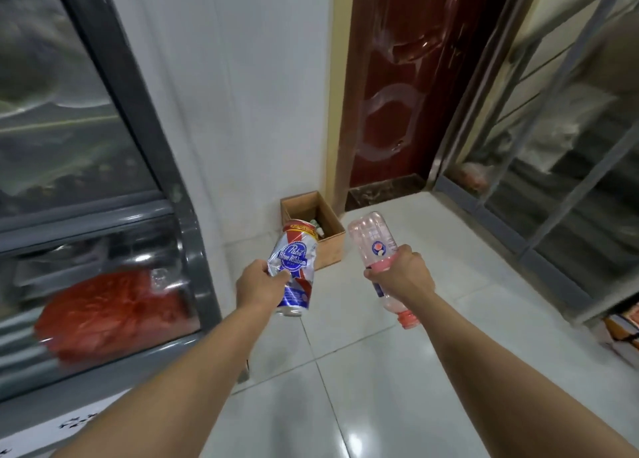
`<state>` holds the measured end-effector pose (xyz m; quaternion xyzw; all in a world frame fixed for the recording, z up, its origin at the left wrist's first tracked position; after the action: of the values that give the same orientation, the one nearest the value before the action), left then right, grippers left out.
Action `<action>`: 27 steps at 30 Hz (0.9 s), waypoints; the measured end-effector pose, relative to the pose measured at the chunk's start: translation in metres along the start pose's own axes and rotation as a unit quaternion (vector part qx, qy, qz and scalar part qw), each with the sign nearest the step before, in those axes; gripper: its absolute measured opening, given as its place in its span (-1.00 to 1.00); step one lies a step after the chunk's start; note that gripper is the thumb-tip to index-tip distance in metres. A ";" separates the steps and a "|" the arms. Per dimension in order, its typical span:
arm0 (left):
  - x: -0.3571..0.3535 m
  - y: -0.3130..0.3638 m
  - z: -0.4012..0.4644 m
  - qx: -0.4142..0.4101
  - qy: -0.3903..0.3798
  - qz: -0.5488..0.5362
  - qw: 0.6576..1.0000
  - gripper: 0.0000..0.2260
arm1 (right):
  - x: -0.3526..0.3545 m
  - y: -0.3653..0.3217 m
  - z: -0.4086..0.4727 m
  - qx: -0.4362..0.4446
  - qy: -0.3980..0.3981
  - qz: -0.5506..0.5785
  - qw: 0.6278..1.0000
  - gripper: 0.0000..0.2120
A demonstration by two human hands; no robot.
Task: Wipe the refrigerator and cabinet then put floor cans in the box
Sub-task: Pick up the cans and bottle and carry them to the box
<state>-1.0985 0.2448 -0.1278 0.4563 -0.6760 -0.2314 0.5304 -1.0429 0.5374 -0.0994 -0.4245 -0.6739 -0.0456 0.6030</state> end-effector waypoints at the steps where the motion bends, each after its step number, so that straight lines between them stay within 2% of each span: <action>1: -0.006 0.006 0.014 0.007 0.005 -0.006 1.000 -0.72 | -0.001 -0.006 0.020 0.004 -0.005 -0.003 1.000 -0.33; 6: -0.032 0.037 0.097 0.035 0.027 -0.023 0.999 -0.73 | -0.007 -0.042 0.118 0.017 -0.025 -0.006 1.000 -0.34; 17: -0.093 0.118 0.292 0.056 0.028 0.021 0.998 -0.69 | -0.025 -0.136 0.324 0.043 -0.029 -0.012 0.999 -0.33; 23: -0.125 0.138 0.381 0.082 0.050 0.038 0.995 -0.67 | -0.056 -0.176 0.437 0.053 -0.062 -0.031 0.996 -0.33; 27: -0.164 0.138 0.440 0.123 0.068 0.026 0.990 -0.73 | -0.098 -0.202 0.518 0.074 -0.115 -0.029 0.990 -0.36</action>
<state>-1.5550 0.3764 -0.2460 0.5149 -0.6734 -0.1006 0.5209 -1.5793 0.6553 -0.2314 -0.3611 -0.7524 0.0361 0.5497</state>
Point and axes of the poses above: each hand's wrist, its own z-axis towards the middle knuckle, its own x-axis out of the back of the hand, y = z × x, the point moved 10 cm from there along z, towards the middle knuckle
